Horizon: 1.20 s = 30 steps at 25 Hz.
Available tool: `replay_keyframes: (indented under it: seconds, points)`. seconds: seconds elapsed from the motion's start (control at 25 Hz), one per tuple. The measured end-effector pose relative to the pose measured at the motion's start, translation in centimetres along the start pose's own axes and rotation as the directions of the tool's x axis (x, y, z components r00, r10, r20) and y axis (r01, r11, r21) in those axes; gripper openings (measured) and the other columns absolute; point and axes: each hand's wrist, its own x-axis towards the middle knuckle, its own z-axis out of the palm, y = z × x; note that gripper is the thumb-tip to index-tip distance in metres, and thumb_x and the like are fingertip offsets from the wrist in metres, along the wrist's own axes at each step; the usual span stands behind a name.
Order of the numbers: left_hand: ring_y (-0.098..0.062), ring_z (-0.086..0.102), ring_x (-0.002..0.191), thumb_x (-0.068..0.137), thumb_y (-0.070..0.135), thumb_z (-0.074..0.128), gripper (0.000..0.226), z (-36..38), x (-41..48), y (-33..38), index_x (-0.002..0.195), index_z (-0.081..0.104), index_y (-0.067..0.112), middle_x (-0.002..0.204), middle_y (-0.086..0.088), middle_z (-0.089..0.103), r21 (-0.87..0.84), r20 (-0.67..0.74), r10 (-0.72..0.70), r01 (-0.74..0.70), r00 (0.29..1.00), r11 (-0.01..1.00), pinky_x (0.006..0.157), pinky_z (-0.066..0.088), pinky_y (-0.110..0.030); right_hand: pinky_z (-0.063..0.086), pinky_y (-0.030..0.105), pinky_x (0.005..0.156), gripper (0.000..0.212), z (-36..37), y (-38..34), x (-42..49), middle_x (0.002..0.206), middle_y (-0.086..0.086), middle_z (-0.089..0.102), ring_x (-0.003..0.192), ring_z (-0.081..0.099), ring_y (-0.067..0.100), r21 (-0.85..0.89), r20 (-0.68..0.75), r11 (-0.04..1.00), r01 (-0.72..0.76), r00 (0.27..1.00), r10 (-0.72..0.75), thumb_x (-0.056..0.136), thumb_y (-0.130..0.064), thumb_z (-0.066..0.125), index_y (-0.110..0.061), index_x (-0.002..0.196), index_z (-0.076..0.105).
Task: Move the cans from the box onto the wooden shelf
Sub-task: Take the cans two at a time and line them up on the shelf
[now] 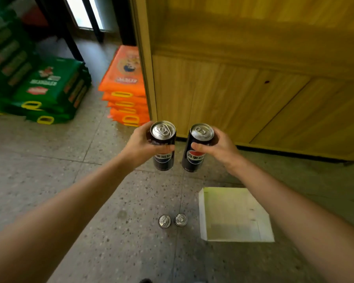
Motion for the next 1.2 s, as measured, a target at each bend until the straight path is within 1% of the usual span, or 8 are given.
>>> replay_keyframes:
  seconds: [0.16, 0.32, 0.52, 0.68, 0.8, 0.88, 1.0, 1.2]
  points:
    - [-0.005, 0.062, 0.094, 0.063, 0.004, 0.079, 0.057, -3.0, -2.6, 17.0, 0.113, 0.056, 0.014, 0.101, 0.007, 0.066, -0.024, 0.02, 0.068, -0.068, 0.997, 0.997, 0.08, 0.047, -0.019, 0.041, 0.013, 0.07, 0.049, -3.4, -16.6, -4.9, 0.095, -0.01, 0.058, 0.087, 0.054, -0.001, 0.036, -0.022, 0.998, 0.047, 0.999, -0.046, 0.069, -0.007, 0.074, -0.018, 0.111, 0.052]
    - [0.001, 0.065, 0.091, 0.066, 0.011, 0.078, 0.048, -5.4, -4.7, 32.5, 0.108, 0.058, 0.023, 0.102, 0.008, 0.068, -0.09, 0.054, 0.132, -0.127, 0.99, 0.988, 0.08, 0.047, -0.02, 0.042, 0.021, 0.081, 0.057, -7.0, -31.1, -9.3, 0.108, -0.004, 0.058, 0.107, 0.051, 0.014, 0.068, -0.086, 0.992, 0.106, 0.991, -0.1, 0.071, -0.013, 0.073, -0.013, 0.123, 0.05]
    - [-0.017, 0.063, 0.106, 0.055, 0.033, 0.083, 0.066, -5.9, -6.2, 46.1, 0.115, 0.057, 0.02, 0.111, -0.001, 0.068, -0.138, 0.063, 0.213, -0.203, 0.975, 0.969, 0.096, 0.047, -0.04, 0.036, 0.03, 0.094, 0.062, -11.0, -43.8, -13.2, 0.115, -0.005, 0.052, 0.112, 0.046, 0.013, 0.126, -0.205, 0.972, 0.2, 0.963, -0.172, 0.073, -0.02, 0.072, -0.015, 0.128, 0.045]
    - [-0.022, 0.061, 0.11, 0.042, 0.049, 0.085, 0.084, -4.8, -4.5, 52.3, 0.118, 0.056, 0.027, 0.118, -0.001, 0.065, -0.211, 0.027, 0.253, -0.242, 0.967, 0.947, 0.1, 0.044, -0.05, 0.043, 0.038, 0.1, 0.06, -14.7, -49.1, -13.0, 0.123, 0.0, 0.059, 0.115, 0.054, 0.021, 0.144, -0.255, 0.949, 0.281, 0.937, -0.239, 0.065, -0.027, 0.076, -0.019, 0.12, 0.053]
    - [-0.022, 0.056, 0.115, 0.044, 0.041, 0.084, 0.098, -3.1, -2.1, 56.2, 0.132, 0.044, 0.021, 0.125, -0.002, 0.06, -0.233, -0.009, 0.276, -0.27, 0.961, 0.934, 0.103, 0.042, -0.045, 0.044, 0.041, 0.1, 0.052, -18.4, -51.7, -10.8, 0.118, 0.001, 0.062, 0.112, 0.057, 0.02, 0.152, -0.256, 0.937, 0.314, 0.928, -0.269, 0.064, -0.029, 0.077, -0.023, 0.112, 0.056]
    - [-0.021, 0.055, 0.114, 0.058, 0.032, 0.076, 0.082, -1.8, 0.1, 58.4, 0.131, 0.043, 0.016, 0.117, 0.001, 0.06, -0.222, -0.029, 0.302, -0.301, 0.953, 0.927, 0.097, 0.044, -0.037, 0.046, 0.04, 0.097, 0.044, -20.8, -52.9, -8.9, 0.11, -0.001, 0.064, 0.108, 0.059, 0.02, 0.14, -0.238, 0.93, 0.34, 0.923, -0.302, 0.069, -0.026, 0.075, -0.024, 0.109, 0.058]
    - [-0.014, 0.056, 0.099, 0.074, 0.019, 0.069, 0.056, -0.6, 3.3, 61.0, 0.126, 0.047, 0.016, 0.102, 0.006, 0.058, -0.214, -0.09, 0.319, -0.332, 0.943, 0.919, 0.084, 0.043, -0.029, 0.048, 0.041, 0.095, 0.055, -23.1, -54.7, -5.6, 0.115, 0.002, 0.065, 0.105, 0.06, 0.019, 0.108, -0.29, 0.921, 0.374, 0.898, -0.331, 0.066, -0.028, 0.078, -0.018, 0.115, 0.056]
    - [0.001, 0.056, 0.079, 0.076, 0.014, 0.07, 0.044, 0.3, 9.9, 62.6, 0.116, 0.05, 0.019, 0.088, 0.016, 0.058, -0.156, -0.155, 0.346, -0.369, 0.925, 0.916, 0.063, 0.042, -0.017, 0.046, 0.022, 0.073, 0.055, -25.0, -56.8, -0.4, 0.107, -0.002, 0.059, 0.094, 0.057, 0.012, 0.123, -0.342, 0.892, 0.435, 0.862, -0.373, 0.071, -0.024, 0.075, -0.016, 0.119, 0.05]
